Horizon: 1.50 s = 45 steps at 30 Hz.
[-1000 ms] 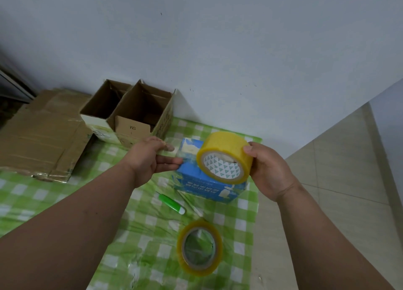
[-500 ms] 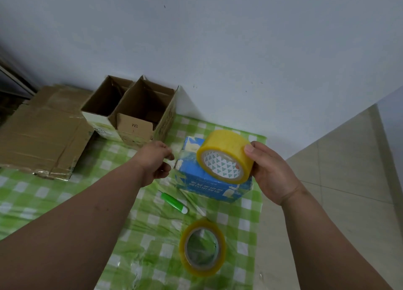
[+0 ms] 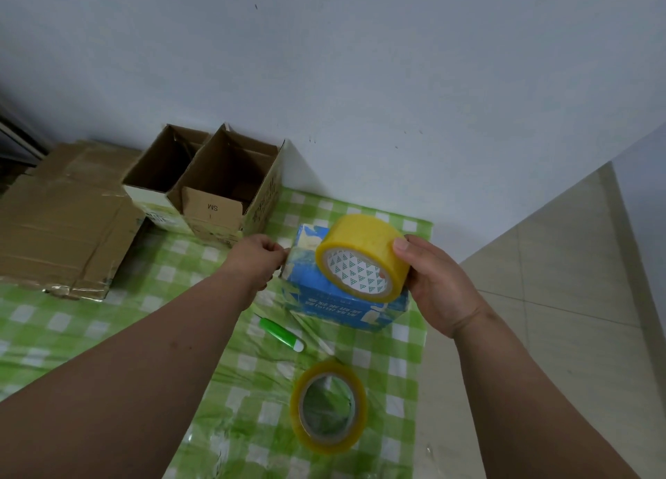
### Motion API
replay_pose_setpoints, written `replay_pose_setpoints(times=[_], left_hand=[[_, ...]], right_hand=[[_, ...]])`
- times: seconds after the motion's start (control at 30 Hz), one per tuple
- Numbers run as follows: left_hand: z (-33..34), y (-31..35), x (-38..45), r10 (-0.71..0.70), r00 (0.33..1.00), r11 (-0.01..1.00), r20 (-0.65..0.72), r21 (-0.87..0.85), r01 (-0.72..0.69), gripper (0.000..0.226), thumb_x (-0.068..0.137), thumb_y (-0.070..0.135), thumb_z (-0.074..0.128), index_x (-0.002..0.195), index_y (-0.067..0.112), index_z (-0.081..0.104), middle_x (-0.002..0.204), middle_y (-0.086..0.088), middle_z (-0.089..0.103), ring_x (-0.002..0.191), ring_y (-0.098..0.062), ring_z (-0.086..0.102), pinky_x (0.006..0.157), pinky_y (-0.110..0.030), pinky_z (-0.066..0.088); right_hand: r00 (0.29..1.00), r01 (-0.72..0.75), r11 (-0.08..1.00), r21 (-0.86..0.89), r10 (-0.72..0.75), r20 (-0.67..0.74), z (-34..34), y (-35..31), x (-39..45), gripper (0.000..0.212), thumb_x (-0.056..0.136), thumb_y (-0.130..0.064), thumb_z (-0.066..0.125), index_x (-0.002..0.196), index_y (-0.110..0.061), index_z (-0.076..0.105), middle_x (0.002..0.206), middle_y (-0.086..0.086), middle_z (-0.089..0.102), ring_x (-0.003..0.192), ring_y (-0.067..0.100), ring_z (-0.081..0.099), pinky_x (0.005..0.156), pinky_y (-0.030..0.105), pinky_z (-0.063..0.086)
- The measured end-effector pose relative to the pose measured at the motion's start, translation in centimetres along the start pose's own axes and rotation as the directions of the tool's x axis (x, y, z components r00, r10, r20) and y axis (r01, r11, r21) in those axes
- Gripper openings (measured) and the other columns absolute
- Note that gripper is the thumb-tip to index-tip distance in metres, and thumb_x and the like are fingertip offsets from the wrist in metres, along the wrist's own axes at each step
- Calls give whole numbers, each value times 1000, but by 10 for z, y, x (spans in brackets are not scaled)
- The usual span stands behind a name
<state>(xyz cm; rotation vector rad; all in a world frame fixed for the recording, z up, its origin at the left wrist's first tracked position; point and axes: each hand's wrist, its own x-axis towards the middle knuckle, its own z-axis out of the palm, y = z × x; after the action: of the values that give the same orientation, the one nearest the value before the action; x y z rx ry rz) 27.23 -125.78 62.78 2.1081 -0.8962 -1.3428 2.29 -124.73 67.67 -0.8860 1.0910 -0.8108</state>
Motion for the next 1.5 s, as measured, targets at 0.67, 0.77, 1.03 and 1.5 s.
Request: replay_pose_setpoints(times=[0.67,0.77,1.03,1.5], left_hand=[[14,4,-42,298,949,944,-98,174,-279,28,97,28,59,122,18,67,107,5,69,86,-6,58,73,-22,44],[11,4,-43,351,932,903,-89,294,-313,41,96,25,60,137,20,56,130,0,64,106,-16,61,87,-27,44],[16,-17,-50,558,764,411,325,692,-594,74,99,30,42,158,24,-3,164,8,-12,150,-10,-11,121,-35,-3],[22,-16,-45,494,820,493,289,684,-538,89,96,42,57,158,24,-4,162,14,-18,150,-18,14,121,-33,7]], right_hand=[[1000,8,996,-87,-8,1,-3,6,1,71,65,-60,75,95,3,60,89,17,61,84,28,61,82,47,49],[1000,5,994,-110,-3,13,-2,6,-2,73,65,-60,76,94,6,61,91,19,65,85,31,64,88,54,52],[1000,11,991,-133,-8,22,0,1,-5,84,60,-65,76,95,10,59,92,23,66,85,30,64,95,56,48],[996,72,981,-179,-79,-29,-13,-20,-8,47,61,-50,77,78,-8,63,80,10,57,80,25,56,82,44,42]])
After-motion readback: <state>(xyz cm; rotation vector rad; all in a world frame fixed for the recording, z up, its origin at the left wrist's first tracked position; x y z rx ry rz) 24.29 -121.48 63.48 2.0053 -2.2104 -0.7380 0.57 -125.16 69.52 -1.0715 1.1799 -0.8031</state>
